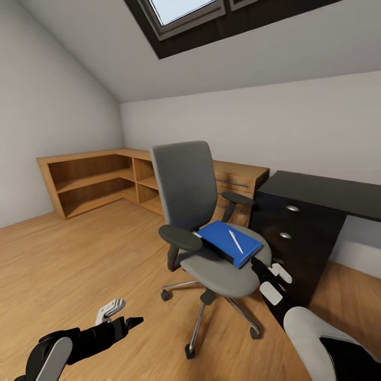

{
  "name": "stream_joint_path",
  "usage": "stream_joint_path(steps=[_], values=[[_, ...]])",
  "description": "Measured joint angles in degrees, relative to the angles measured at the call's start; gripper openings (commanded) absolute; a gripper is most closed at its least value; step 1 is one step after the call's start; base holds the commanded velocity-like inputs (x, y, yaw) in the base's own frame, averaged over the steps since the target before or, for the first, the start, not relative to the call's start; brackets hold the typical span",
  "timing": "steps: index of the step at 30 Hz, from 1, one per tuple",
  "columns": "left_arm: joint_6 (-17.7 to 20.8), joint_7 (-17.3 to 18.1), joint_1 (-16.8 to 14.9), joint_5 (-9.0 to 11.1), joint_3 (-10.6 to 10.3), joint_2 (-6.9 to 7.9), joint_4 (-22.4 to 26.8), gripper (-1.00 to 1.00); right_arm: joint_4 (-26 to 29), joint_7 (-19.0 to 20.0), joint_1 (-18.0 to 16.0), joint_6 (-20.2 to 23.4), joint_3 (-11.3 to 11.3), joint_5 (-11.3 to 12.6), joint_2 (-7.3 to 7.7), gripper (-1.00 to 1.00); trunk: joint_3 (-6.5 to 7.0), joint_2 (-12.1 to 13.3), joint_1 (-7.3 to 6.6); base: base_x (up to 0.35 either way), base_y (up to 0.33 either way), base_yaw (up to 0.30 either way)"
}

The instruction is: In the bedroom, organize the workspace by keeping the computer under the desk, ensuring the monitor is on the desk, placing the keyboard on the desk next to the monitor, placing the mouse on the desk next to the keyboard, moving the folder from the swivel chair onto the desk next to the mouse, stacking the notebook on top of the folder with the pen on top of the notebook, and positioning the swivel chair next to the desk.

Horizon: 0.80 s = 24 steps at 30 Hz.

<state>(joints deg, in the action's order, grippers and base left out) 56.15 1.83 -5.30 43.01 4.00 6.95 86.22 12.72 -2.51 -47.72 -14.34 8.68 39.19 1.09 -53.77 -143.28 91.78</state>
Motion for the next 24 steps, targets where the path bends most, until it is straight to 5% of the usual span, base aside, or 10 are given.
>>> stream_joint_path(steps=[24], values=[[-0.04, 0.00, -0.02, -0.01, -0.27, -0.17, -0.02, 1.00, -0.01, 0.26, -0.01, 0.13, -0.62, 0.13, -0.03, 1.00, -0.06, 0.00, 0.00, 0.000, 0.000, 0.212]])
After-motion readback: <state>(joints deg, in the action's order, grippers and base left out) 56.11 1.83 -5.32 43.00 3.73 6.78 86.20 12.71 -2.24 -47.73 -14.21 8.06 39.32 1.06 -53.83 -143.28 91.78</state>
